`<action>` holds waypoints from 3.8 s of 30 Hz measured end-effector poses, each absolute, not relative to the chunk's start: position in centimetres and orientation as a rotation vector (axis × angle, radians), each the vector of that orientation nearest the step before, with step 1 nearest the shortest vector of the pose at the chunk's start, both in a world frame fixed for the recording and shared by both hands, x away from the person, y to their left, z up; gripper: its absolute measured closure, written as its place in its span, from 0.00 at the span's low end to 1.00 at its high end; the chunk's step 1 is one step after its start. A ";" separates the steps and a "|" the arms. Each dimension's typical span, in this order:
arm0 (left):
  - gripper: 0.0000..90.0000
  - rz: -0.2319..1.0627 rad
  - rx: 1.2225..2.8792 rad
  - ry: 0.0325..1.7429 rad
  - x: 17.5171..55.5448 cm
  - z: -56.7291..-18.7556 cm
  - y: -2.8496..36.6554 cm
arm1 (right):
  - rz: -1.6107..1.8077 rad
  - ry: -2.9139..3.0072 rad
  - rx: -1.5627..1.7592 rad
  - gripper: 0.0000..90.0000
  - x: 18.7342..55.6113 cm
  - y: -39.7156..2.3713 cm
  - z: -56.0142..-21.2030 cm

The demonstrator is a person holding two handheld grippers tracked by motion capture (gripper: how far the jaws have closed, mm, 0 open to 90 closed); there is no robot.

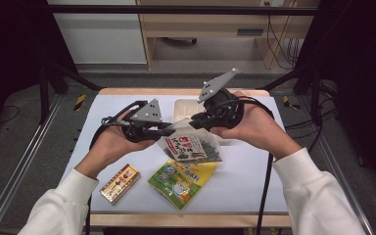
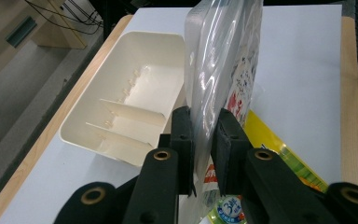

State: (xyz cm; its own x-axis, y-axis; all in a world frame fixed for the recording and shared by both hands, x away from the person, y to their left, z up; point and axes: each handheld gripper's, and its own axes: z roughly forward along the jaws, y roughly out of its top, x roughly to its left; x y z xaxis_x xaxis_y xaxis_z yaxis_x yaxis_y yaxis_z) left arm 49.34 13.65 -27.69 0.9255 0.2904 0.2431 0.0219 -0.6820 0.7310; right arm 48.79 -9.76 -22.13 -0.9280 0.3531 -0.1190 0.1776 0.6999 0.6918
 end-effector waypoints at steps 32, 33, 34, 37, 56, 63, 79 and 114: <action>0.23 0.544 1.991 0.596 48.9 -27.4 19.1 | 1.214 2.615 0.690 0.98 50.1 -14.8 -22.6; 0.23 0.543 1.994 0.610 48.8 -27.8 19.4 | 1.214 2.615 0.690 0.98 50.1 -14.8 -22.6; 0.21 0.549 2.002 0.626 48.6 -28.4 19.8 | 1.253 2.579 0.717 0.98 50.0 -15.7 -22.0; 0.20 0.578 2.043 0.650 48.0 -30.0 20.8 | 1.286 2.545 0.747 0.98 50.1 -16.5 -21.4; 0.13 0.654 1.986 0.878 44.4 -38.6 26.5 | 1.431 2.310 0.952 0.99 53.4 -20.9 -18.5; 0.08 0.684 1.907 0.996 44.2 -40.8 28.5 | 1.427 2.260 1.001 0.99 54.4 -21.3 -18.2; 0.06 0.722 1.840 1.142 42.9 -43.4 33.0 | 1.480 2.117 1.128 0.99 56.7 -22.5 -19.3; 0.06 0.766 1.843 1.176 42.4 -43.9 33.5 | 1.519 2.024 1.252 0.99 58.2 -23.7 -20.7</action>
State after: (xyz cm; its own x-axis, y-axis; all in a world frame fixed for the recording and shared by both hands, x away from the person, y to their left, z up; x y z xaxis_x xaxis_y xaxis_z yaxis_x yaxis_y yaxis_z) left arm 42.36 33.49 -43.91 0.3837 0.9209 0.0682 0.4351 -0.2454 0.8663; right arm 58.18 -23.71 -20.75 -0.5666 0.7881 0.2407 0.4515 0.0525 0.8907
